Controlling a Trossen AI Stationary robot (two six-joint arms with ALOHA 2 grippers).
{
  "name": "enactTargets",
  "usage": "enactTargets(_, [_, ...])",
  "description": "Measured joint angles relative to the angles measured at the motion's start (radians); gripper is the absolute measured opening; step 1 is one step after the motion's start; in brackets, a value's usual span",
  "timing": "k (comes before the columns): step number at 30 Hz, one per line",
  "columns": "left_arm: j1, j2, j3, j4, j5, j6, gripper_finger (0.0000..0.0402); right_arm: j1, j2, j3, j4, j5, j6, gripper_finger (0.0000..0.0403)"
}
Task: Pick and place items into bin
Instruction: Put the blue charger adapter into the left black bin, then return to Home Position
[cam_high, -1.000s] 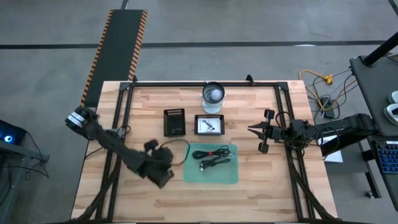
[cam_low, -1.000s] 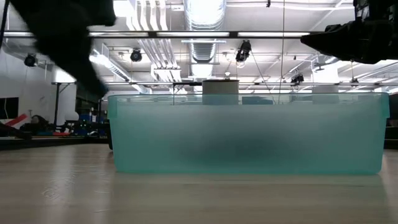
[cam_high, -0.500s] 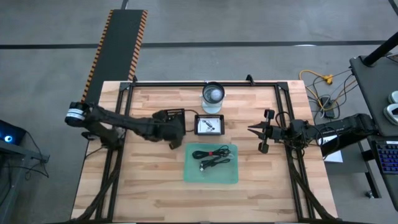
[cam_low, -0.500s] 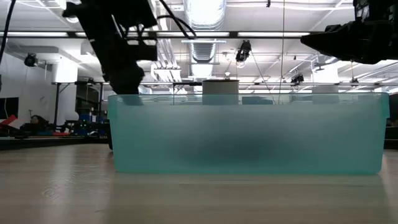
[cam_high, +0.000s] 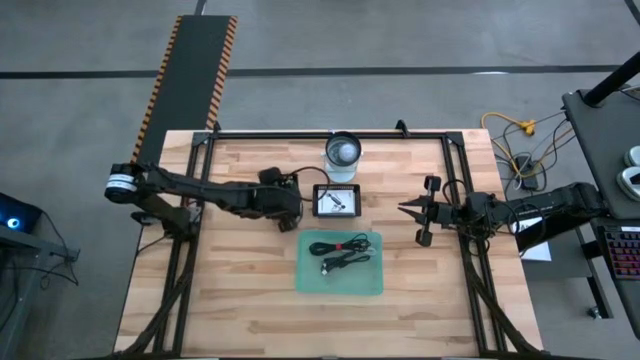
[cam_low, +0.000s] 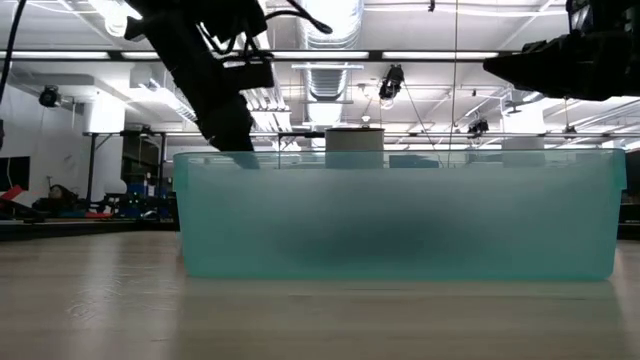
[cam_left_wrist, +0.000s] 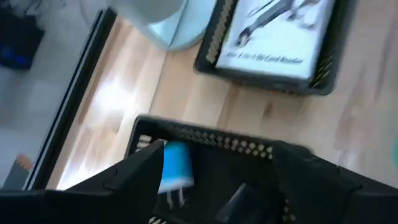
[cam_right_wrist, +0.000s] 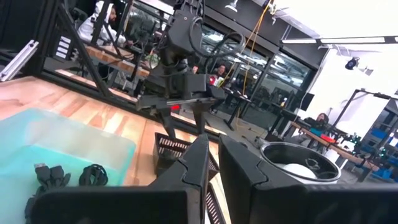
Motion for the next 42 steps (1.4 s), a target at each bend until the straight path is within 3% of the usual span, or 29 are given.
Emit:
enactTargets(4, [-0.002,-0.012,-0.005,0.104,0.056,0.088,0.0276,0.000,0.000,0.000,0.000,0.000,0.003,0.0027])
enactTargets(6, [-0.002,-0.025,-0.018,0.206,0.136,0.144,0.0268,0.000,0.000,0.000,0.000,0.000,0.032,0.0027])
enactTargets(11, [-0.004,-0.051,-0.111,0.573,0.560,0.287,0.0219,0.000,0.000,0.000,0.000,-0.001,0.158,0.0027])
enactTargets(13, [-0.004,-0.059,-0.147,0.658,0.631,0.321,0.0189,0.000,0.000,0.000,-0.003,-0.001,0.184,0.0027])
enactTargets(23, [-0.005,-0.174,-0.387,0.787,0.639,0.392,0.0012,0.000,0.004,0.000,-0.078,0.003,0.212,0.0027])
enactTargets(30, [-0.007,-0.386,-0.635,0.974,0.615,0.298,0.0001,0.000,0.006,0.000,-0.079,0.006,0.195,0.0027])
enactTargets(35, [-0.008,-0.650,-0.763,0.949,0.562,0.237,0.0000,0.000,0.005,0.000,-0.076,0.006,0.181,0.0027])
enactTargets(42, [-0.009,-0.974,-0.868,0.870,0.561,0.264,0.0000,0.000,0.005,0.000,-0.076,0.005,0.220,0.0027])
